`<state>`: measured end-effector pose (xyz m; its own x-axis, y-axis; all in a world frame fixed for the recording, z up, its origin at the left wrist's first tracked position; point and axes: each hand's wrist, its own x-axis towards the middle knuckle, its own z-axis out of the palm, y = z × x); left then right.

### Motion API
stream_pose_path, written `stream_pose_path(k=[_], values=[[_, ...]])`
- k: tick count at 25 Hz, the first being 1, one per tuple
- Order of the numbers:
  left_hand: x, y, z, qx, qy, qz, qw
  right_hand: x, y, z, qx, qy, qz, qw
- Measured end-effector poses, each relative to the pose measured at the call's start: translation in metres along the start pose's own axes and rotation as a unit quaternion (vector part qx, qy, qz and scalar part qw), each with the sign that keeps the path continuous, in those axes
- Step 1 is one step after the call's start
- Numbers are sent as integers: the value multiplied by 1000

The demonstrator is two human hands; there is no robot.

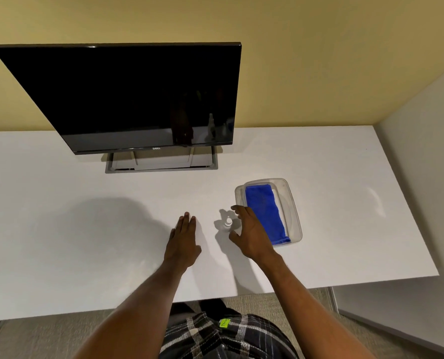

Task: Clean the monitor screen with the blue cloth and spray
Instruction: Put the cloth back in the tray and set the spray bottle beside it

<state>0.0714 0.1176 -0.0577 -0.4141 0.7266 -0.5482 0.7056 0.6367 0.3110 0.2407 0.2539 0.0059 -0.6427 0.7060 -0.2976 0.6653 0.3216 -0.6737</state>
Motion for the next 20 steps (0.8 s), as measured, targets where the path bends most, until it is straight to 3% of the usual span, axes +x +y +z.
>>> stream_pose_path(k=[14,20], values=[[-3,2,12,69,1,-3,998,17,-6,27,-40,6,18,999],[0,8,12,119,-19,-16,993,11,-29,15,5,78,-19,997]])
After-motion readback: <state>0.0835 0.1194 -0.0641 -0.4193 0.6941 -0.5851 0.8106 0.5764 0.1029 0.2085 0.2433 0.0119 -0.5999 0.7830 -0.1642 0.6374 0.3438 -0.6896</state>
